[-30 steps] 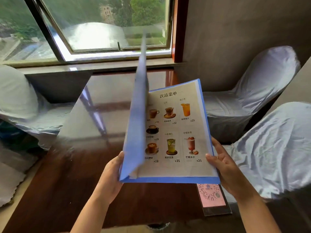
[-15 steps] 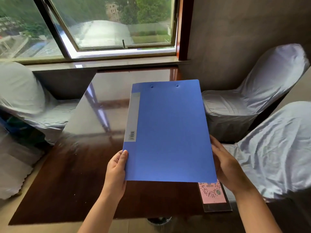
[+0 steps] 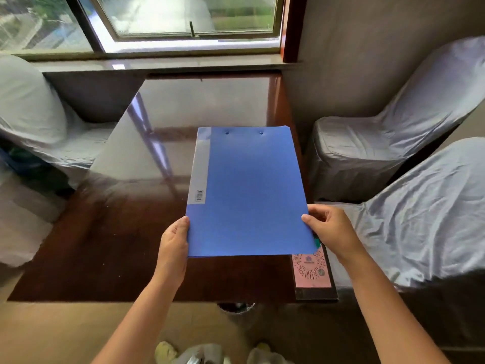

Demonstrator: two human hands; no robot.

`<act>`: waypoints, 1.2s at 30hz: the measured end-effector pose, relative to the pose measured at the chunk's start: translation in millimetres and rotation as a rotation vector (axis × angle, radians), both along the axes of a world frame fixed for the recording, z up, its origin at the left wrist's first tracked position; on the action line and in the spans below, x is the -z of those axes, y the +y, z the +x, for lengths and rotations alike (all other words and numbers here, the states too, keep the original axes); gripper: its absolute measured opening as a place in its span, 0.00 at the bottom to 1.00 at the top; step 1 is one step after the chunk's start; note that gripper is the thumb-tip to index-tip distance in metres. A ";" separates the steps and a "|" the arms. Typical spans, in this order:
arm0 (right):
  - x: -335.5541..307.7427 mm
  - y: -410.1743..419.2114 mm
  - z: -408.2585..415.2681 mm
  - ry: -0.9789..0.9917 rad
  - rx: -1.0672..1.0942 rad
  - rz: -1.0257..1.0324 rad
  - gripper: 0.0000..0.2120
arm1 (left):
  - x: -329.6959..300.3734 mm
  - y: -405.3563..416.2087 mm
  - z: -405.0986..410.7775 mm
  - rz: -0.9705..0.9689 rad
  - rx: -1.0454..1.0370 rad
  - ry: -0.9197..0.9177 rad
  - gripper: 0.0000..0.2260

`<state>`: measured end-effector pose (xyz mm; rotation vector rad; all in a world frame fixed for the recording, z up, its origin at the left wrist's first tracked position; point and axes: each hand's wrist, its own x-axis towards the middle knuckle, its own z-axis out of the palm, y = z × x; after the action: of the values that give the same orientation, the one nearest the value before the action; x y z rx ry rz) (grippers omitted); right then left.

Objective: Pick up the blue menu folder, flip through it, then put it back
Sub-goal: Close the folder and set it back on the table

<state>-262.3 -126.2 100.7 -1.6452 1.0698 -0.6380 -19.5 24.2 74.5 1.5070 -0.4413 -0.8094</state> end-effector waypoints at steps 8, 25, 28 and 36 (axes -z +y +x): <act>70.9 14.5 23.3 0.352 0.059 -0.071 0.05 | 57.0 19.9 14.3 0.231 0.124 -0.066 0.11; 145.4 27.1 45.7 0.871 0.063 -0.277 0.07 | 118.8 19.8 38.4 0.527 0.281 -0.495 0.12; 148.1 29.3 43.5 0.905 0.052 -0.297 0.09 | 120.5 14.7 35.4 0.564 0.226 -0.574 0.14; 133.9 45.6 31.6 0.860 -0.156 -0.655 0.24 | 110.4 27.1 22.4 0.448 0.363 -1.042 0.28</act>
<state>-230.6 -80.7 -33.3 -2.6766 1.3796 -0.1431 2.9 51.3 -35.9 2.2562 -1.4006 -0.3264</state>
